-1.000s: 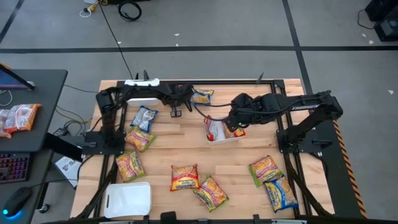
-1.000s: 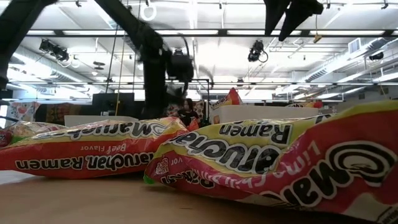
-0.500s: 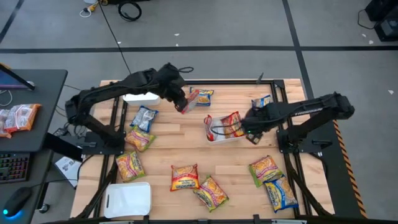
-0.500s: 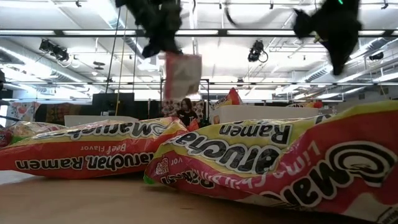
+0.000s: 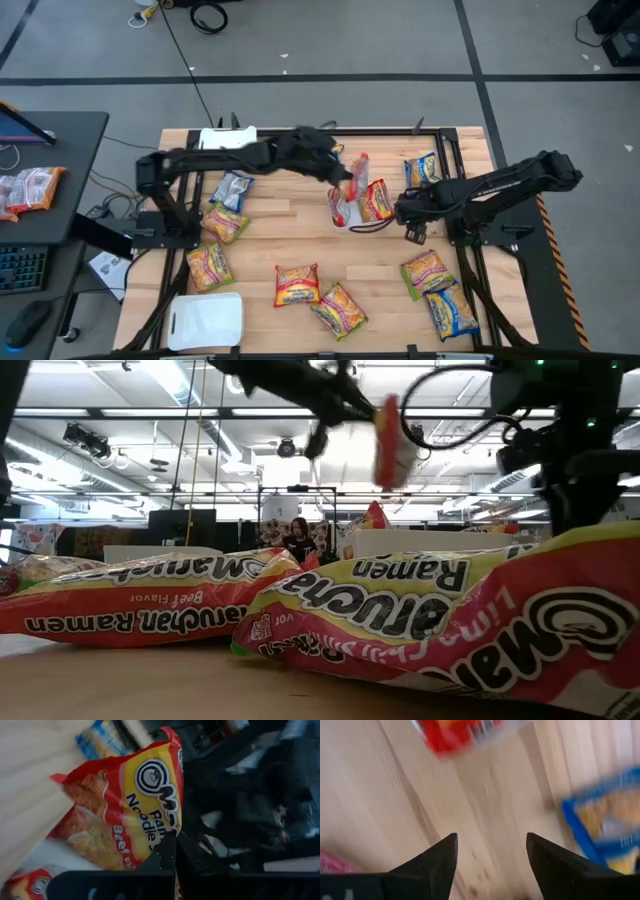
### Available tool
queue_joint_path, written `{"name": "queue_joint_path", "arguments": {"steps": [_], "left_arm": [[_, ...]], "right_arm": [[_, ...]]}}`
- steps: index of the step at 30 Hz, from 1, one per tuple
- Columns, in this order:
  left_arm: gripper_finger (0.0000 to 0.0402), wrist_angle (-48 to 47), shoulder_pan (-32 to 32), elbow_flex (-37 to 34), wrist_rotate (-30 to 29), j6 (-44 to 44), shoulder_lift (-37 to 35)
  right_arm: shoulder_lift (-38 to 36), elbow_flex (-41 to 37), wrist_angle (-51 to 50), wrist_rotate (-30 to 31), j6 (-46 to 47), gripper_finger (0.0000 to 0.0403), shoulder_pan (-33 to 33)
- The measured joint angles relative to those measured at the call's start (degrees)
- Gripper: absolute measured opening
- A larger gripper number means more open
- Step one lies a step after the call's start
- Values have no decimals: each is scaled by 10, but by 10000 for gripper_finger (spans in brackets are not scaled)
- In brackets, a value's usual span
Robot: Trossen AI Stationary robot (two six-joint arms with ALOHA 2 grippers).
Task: Sort Maruchan noodles
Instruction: Put the orange noodle pack into the middle white bin
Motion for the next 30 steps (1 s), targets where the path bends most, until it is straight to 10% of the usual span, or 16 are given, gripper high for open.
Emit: {"name": "queue_joint_path", "arguments": {"steps": [13,30], "left_arm": [[4,58,-48,0,-56,-152,100],[4,-116,-62,0,-132,-220,99]], "right_arm": [[3,0,16,-5,44,240,-6],[3,0,16,-31,136,240,8]]}}
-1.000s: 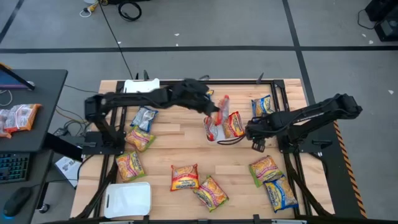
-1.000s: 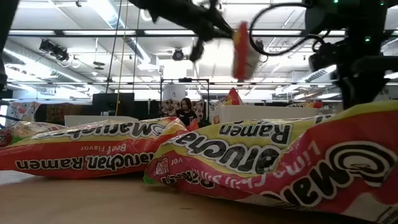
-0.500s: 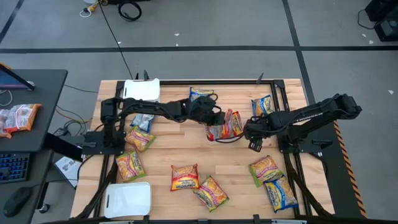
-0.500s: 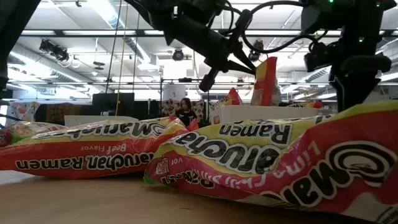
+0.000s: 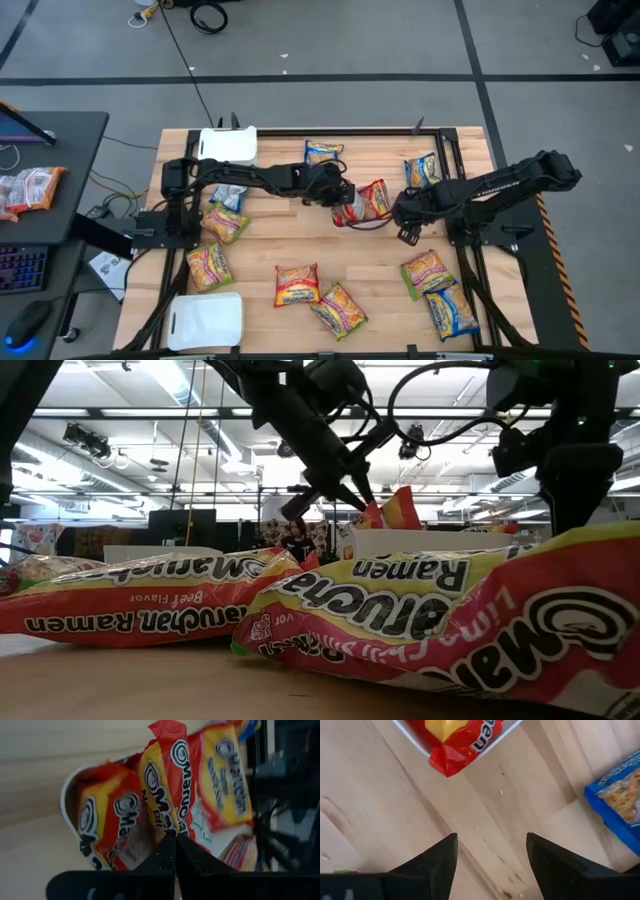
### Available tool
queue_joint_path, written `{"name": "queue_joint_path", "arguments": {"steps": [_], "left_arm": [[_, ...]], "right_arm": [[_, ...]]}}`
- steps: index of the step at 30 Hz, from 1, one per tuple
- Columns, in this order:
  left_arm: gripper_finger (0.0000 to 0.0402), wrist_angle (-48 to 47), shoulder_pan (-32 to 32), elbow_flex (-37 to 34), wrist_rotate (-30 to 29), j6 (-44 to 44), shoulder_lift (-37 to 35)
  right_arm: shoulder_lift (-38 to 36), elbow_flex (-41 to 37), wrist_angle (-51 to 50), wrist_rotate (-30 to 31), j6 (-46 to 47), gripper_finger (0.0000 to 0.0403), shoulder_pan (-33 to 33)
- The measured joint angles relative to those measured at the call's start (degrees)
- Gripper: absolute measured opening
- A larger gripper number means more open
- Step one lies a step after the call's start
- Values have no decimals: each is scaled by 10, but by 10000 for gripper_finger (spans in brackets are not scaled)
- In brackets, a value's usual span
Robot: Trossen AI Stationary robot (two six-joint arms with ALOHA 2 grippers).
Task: Sort Maruchan noodles
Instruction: Put the orange noodle pack into the middle white bin
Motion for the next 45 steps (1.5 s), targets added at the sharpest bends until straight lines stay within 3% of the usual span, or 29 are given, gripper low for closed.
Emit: {"name": "queue_joint_path", "arguments": {"steps": [8,14,20,26,31,35,41,45], "left_arm": [[19,-63,6,1,64,128,0],[70,-65,8,1,120,216,-11],[137,-105,9,1,125,297,-52],[185,-244,0,0,75,431,-157],[186,-381,-46,1,41,560,-253],[179,-415,-115,1,40,621,-291],[176,-404,-221,0,-13,607,-289],[176,-420,-278,0,-60,555,-274]], "right_arm": [[0,0,0,-1,25,240,22],[0,0,0,3,29,240,22],[0,0,-5,5,37,240,22],[0,12,-38,6,68,235,15],[0,78,-97,45,68,234,14],[1,172,-152,83,71,234,24],[7,299,-139,121,106,232,63],[28,334,-91,125,115,231,94]]}}
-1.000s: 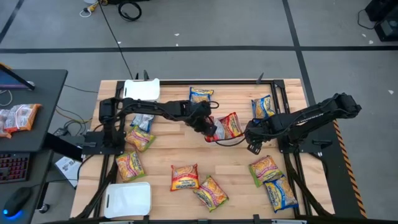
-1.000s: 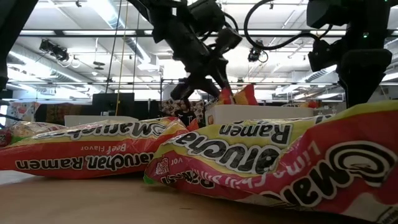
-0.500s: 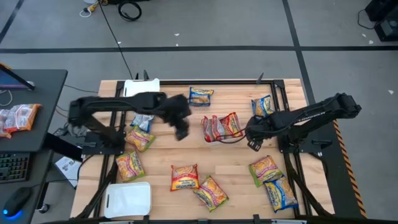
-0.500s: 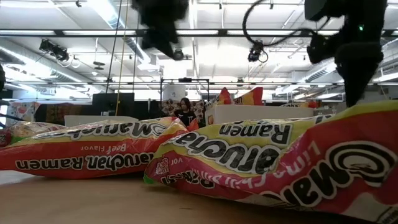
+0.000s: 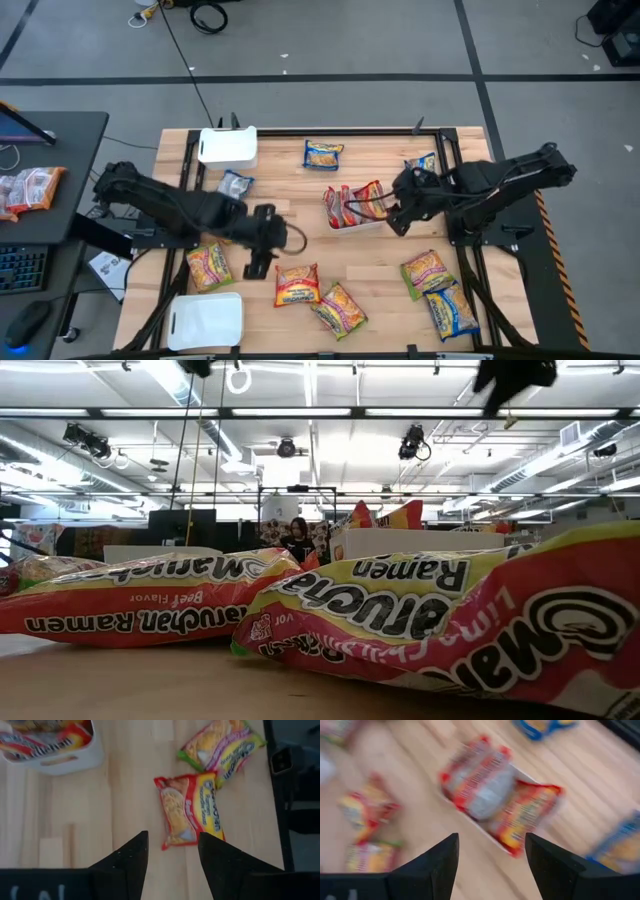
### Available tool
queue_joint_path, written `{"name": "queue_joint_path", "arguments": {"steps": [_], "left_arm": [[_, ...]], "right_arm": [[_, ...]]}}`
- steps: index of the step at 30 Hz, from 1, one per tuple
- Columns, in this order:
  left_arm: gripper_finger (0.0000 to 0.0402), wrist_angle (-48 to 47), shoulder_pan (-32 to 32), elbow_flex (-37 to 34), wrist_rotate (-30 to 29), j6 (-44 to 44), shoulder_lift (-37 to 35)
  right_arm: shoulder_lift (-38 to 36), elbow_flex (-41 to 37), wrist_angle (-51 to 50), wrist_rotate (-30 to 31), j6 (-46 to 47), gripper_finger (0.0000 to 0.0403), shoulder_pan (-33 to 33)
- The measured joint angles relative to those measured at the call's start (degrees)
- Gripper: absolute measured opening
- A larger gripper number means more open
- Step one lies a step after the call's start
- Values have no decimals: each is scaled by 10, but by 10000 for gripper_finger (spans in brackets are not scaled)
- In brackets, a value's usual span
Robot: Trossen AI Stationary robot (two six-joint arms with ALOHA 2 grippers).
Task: Sort Maruchan noodles
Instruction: Put the orange noodle pack into the middle white bin
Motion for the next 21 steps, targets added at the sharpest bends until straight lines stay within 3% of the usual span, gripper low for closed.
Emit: {"name": "queue_joint_path", "arguments": {"steps": [6,12,18,21], "left_arm": [[176,-11,-55,0,-20,-73,4],[176,-7,-69,0,-48,-143,4],[176,-9,-58,0,-79,-217,8],[176,-9,-55,0,-80,-262,8]], "right_arm": [[50,1,117,-48,-1,231,35],[124,1,250,-50,-20,231,71],[220,1,440,-51,-145,231,110],[265,5,493,-84,-179,231,116]]}}
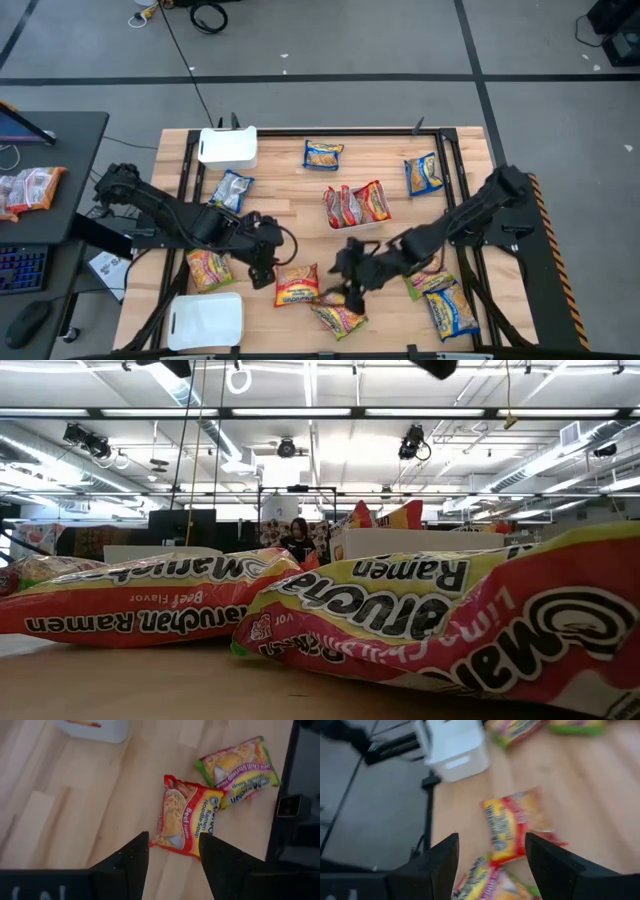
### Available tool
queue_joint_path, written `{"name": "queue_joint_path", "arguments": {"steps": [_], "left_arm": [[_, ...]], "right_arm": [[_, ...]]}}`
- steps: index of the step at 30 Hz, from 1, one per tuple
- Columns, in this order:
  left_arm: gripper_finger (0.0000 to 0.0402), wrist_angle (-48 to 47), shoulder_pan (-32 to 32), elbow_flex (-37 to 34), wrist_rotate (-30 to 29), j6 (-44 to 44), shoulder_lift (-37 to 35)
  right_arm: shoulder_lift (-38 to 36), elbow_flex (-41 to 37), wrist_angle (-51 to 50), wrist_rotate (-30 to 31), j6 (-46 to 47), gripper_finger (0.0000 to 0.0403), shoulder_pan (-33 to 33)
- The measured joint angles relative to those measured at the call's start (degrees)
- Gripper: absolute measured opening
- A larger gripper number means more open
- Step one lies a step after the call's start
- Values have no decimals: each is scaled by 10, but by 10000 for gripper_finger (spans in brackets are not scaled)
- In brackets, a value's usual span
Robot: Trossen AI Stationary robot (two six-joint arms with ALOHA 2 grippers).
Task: Sort Maruchan noodles
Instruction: Put the orange noodle pack into the middle white bin
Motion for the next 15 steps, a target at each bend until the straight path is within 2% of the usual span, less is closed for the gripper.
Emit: {"name": "queue_joint_path", "arguments": {"steps": [3,10,15], "left_arm": [[176,-7,-13,0,-1,-35,0],[176,-82,-73,0,-44,-90,0],[176,-96,-121,0,-25,-108,0]], "right_arm": [[43,40,-14,-23,-10,231,-1],[145,199,-67,-21,-69,231,11],[220,280,-69,-21,-50,231,19]]}}
